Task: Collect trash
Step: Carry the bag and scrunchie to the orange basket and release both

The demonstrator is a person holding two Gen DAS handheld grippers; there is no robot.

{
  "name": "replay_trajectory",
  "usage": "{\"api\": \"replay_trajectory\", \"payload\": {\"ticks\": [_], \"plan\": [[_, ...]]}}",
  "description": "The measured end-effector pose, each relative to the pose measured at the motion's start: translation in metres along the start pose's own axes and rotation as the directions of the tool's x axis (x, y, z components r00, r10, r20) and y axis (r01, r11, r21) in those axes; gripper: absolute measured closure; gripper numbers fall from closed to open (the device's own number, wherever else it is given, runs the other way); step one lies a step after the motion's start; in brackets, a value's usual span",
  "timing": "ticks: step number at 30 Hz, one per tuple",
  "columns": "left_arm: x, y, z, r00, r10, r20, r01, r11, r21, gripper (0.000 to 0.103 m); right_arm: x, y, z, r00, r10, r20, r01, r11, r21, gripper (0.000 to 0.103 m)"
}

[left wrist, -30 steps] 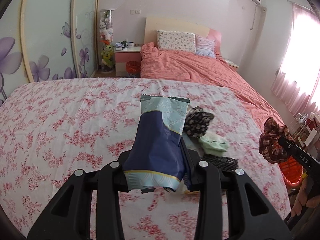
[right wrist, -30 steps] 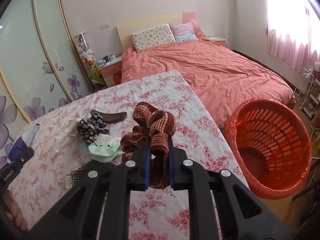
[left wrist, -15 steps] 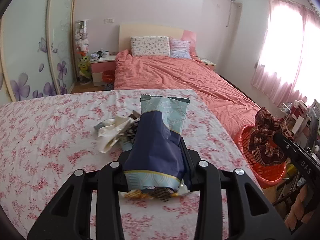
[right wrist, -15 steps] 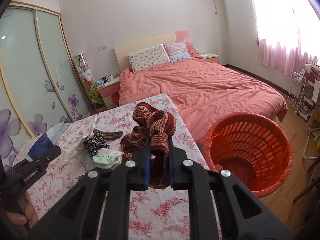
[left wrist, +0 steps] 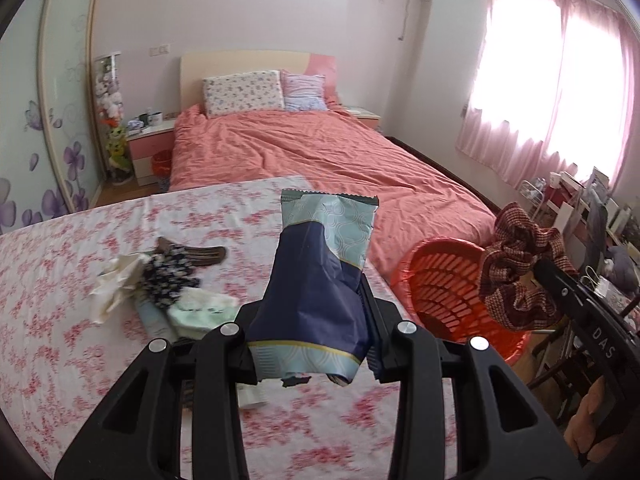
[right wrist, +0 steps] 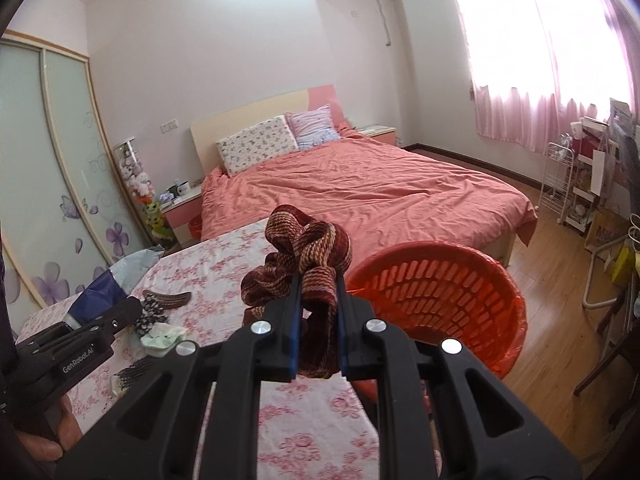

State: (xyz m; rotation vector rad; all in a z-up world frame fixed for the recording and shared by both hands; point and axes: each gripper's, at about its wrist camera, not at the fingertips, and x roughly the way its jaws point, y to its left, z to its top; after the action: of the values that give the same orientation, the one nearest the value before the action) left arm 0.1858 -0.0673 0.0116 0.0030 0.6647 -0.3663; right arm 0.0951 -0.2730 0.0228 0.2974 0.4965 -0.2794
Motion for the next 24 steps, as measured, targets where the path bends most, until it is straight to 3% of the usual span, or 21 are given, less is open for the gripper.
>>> {"api": "replay_trajectory", "payload": {"ticks": [14, 21, 23, 24], "plan": [[0.054, -0.098, 0.001, 0.987, -0.152, -0.057, 0.158, 0.980, 0.120, 0.066, 0.016, -0.098, 0.008, 0.994, -0.109, 0.014, 0.106, 0.986, 0.128, 0.088], [0.081, -0.126, -0.001, 0.974, -0.204, -0.104, 0.217, 0.966, 0.140, 0.065, 0.036, -0.128, 0.009, 0.992, -0.125, -0.005, 0.124, 0.975, 0.182, 0.088], [0.089, -0.134, -0.003, 0.971, -0.207, -0.122, 0.224, 0.963, 0.147, 0.061, 0.045, -0.135, 0.010, 0.994, -0.113, -0.013, 0.113, 0.973, 0.199, 0.085], [0.092, -0.137, -0.003, 0.970, -0.206, -0.132, 0.225, 0.963, 0.152, 0.052, 0.050, -0.139, 0.011, 0.994, -0.107, -0.017, 0.108, 0.973, 0.205, 0.082]]}}
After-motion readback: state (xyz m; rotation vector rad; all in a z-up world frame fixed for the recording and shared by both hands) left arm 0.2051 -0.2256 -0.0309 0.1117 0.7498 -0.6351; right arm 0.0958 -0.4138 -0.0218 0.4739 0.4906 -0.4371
